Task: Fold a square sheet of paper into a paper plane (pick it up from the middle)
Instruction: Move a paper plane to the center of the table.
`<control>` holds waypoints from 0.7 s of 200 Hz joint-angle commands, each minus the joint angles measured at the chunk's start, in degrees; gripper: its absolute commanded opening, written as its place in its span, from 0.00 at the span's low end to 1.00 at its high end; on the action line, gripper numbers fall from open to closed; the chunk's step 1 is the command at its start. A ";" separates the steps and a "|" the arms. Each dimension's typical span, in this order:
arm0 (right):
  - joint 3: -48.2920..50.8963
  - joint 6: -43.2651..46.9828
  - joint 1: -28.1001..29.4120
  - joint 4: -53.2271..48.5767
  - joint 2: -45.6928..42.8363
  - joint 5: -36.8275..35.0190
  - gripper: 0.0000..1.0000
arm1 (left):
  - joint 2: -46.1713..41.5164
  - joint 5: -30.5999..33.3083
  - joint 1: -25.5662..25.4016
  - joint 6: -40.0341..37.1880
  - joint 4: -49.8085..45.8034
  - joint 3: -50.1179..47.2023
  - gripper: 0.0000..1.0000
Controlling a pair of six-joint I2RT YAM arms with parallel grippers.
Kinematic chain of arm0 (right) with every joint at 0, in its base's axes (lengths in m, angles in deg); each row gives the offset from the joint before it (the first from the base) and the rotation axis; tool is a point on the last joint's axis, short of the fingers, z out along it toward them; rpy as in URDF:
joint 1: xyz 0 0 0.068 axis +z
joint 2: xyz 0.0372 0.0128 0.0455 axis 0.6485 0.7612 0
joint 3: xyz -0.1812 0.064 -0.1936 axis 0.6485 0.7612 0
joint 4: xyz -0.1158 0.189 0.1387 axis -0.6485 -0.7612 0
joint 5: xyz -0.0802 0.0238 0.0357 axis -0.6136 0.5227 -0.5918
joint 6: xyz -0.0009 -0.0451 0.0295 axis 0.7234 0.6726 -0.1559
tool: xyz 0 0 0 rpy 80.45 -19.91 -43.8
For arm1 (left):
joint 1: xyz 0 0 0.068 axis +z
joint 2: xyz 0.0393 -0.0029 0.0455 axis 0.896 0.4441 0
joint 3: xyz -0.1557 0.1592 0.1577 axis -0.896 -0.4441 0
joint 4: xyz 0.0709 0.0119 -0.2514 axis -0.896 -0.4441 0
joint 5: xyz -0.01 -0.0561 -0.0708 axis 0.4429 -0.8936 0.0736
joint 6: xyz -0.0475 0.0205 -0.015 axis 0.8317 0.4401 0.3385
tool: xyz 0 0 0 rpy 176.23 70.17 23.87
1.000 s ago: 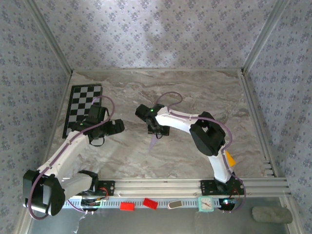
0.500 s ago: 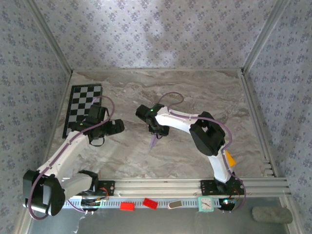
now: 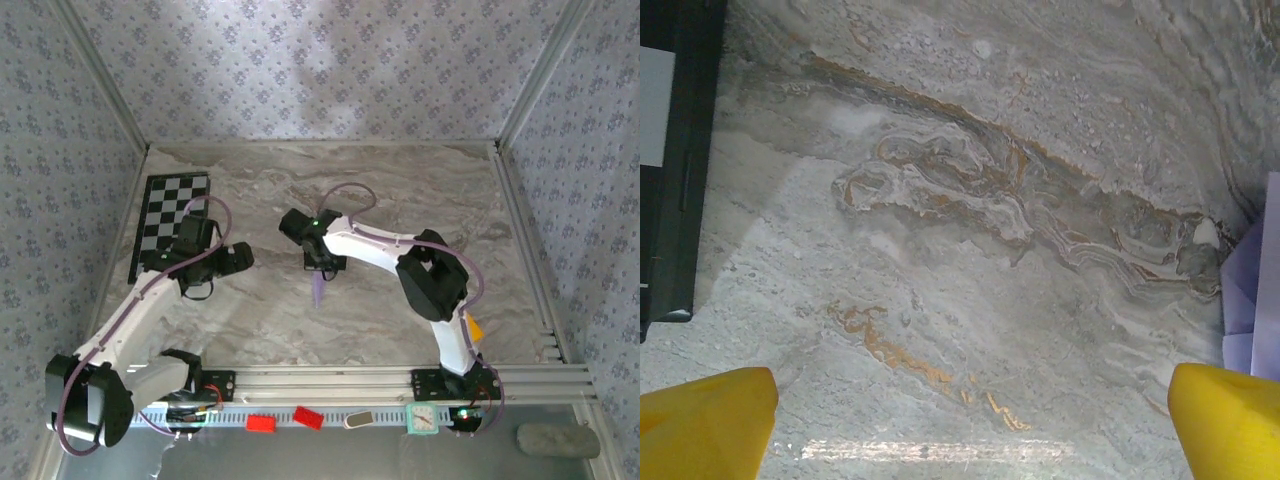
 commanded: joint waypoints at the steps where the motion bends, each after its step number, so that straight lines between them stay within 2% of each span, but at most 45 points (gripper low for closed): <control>1: -2.78 10.75 -0.28 5.38 -4.23 2.74 0.00 | -1.65 -0.86 1.11 2.90 1.53 -1.27 1.00; 28: 0.57 18.14 -1.12 15.94 -6.49 12.26 0.00 | -1.91 -2.64 2.22 5.34 3.41 -2.39 1.00; 47: 5.33 20.97 -2.57 26.15 -7.38 21.68 0.00 | -2.16 -5.74 2.32 7.40 6.34 -3.52 0.99; 64: 9.96 19.37 -4.18 34.66 -7.29 29.74 0.00 | -2.58 -9.56 2.32 9.63 9.63 -4.78 0.97; 94: 16.73 15.73 -5.86 45.20 -6.97 36.45 0.01 | -3.05 -15.53 1.87 14.05 15.61 -7.47 0.88; 113: 20.70 13.57 -6.78 50.26 -6.54 39.67 0.02 | -2.92 -15.73 0.15 16.56 17.53 -9.01 0.81; 140: 27.49 10.81 -8.50 57.42 -6.51 42.69 0.05 | -1.38 -15.80 -3.54 19.51 21.40 -11.11 0.65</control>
